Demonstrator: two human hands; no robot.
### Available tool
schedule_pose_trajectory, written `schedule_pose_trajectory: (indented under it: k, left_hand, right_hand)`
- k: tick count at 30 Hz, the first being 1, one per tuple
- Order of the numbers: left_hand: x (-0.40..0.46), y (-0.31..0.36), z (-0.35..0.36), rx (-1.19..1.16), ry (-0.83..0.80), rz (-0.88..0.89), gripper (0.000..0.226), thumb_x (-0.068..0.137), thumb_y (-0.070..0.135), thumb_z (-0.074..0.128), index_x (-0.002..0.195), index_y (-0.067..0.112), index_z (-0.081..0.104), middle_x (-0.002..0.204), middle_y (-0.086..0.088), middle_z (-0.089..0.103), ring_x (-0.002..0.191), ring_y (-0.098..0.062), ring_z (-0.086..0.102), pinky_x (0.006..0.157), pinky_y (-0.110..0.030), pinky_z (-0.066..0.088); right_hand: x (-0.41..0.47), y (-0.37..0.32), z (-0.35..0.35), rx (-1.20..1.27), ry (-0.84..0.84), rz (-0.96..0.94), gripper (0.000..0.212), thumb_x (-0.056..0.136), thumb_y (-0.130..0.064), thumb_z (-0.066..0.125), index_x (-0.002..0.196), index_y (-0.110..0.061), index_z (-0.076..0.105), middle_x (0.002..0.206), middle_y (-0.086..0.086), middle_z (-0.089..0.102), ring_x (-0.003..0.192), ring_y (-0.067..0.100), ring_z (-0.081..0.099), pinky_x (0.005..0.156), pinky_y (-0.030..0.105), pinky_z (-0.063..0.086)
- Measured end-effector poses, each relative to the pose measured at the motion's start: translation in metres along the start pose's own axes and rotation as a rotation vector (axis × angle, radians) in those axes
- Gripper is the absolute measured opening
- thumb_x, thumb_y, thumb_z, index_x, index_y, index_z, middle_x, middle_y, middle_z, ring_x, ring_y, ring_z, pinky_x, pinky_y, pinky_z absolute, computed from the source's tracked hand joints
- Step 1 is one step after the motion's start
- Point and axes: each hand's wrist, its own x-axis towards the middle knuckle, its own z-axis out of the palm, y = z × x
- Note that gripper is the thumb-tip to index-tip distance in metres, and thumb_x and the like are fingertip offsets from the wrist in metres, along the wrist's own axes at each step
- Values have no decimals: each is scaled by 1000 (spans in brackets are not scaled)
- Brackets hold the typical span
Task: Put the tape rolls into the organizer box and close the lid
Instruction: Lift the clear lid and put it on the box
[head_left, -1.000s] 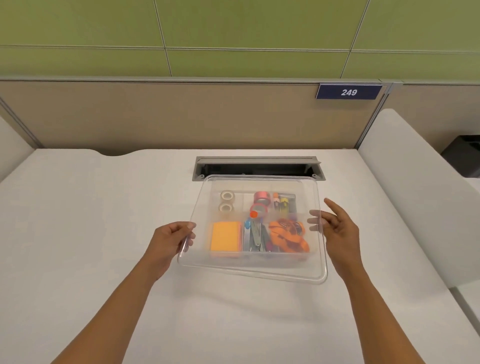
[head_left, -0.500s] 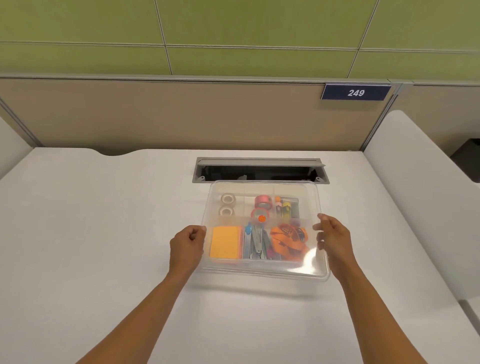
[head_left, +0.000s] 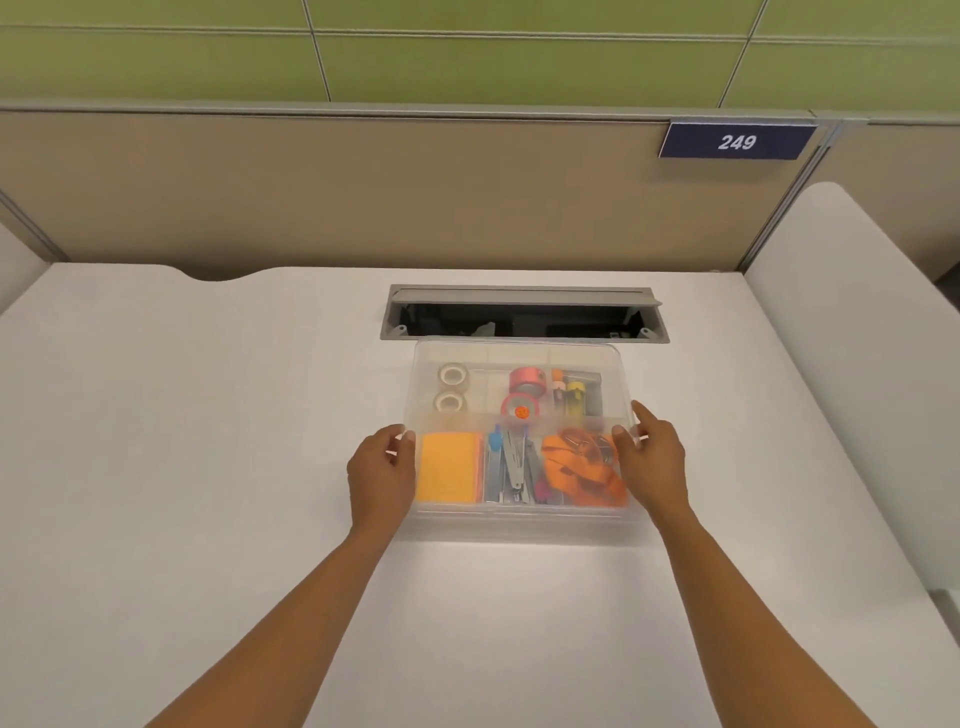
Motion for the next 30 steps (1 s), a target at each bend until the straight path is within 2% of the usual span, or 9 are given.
schedule_pose_trajectory:
  k: [2, 8, 13, 15, 19, 21, 23, 26, 30]
  left_hand:
    - [1, -1, 2, 3, -14, -13, 29, 95, 29, 53, 113, 11, 66, 93, -2, 67, 79, -13, 60, 69, -20, 41]
    - [8, -3, 7, 34, -88, -31, 27, 97, 34, 47, 112, 14, 58, 66, 3, 58, 61, -11, 57, 54, -20, 41]
    - [8, -5, 11, 68, -80, -25, 29, 99, 35, 44, 116, 15, 55, 67, 5, 56, 65, -18, 58, 60, -31, 47]
    - [9, -4, 11, 97, -84, -2, 30, 99, 35, 41, 121, 16, 53, 76, 5, 59, 73, -20, 60, 69, -35, 51]
    - [16, -2, 9, 146, -127, 51, 35, 99, 28, 44, 132, 17, 46, 118, -4, 56, 93, -22, 60, 84, -39, 52]
    - [23, 0, 6, 145, -128, 82, 38, 96, 22, 51, 133, 16, 46, 128, -6, 50, 94, -21, 60, 83, -36, 52]
    - [31, 4, 3, 178, -77, 144, 38, 94, 20, 53, 131, 15, 48, 134, -6, 47, 108, -22, 57, 89, -37, 51]
    - [43, 12, 5, 286, -59, 235, 41, 97, 27, 48, 136, 13, 46, 143, -8, 46, 129, -25, 46, 105, -40, 41]
    - [60, 24, 20, 423, -211, 282, 57, 98, 41, 38, 148, 15, 28, 157, -7, 29, 143, -24, 27, 117, -40, 25]
  right_hand:
    - [2, 2, 3, -20, 10, -8, 48, 96, -25, 54, 142, -15, 44, 117, 13, 55, 105, 27, 56, 88, 34, 43]
    - [4, 6, 10, -159, 37, -41, 48, 99, -31, 46, 145, -18, 38, 122, 14, 55, 111, 30, 56, 90, 38, 44]
    - [4, 6, 13, -268, 33, -48, 49, 100, -33, 40, 147, -20, 33, 125, 15, 53, 110, 33, 56, 88, 43, 47]
    - [5, 6, 14, -333, 16, -64, 50, 100, -32, 37, 148, -19, 29, 128, 15, 52, 109, 35, 56, 86, 45, 47]
    - [8, 5, 11, -346, -10, -58, 52, 99, -31, 38, 149, -18, 28, 139, 12, 47, 118, 34, 52, 90, 45, 45]
    - [13, 3, 8, -373, -21, -39, 55, 97, -30, 41, 148, -16, 29, 143, 12, 44, 121, 34, 50, 92, 45, 44]
    - [18, -1, 6, -428, 17, -42, 56, 95, -29, 41, 147, -12, 30, 145, 15, 43, 121, 36, 50, 93, 47, 44]
    - [28, -8, 9, -455, 66, -113, 56, 96, -32, 40, 146, -10, 30, 150, 15, 38, 130, 35, 43, 101, 48, 40]
    - [48, -18, 19, -511, -33, -284, 58, 98, -39, 38, 149, -13, 26, 157, 10, 27, 142, 28, 26, 112, 41, 26]
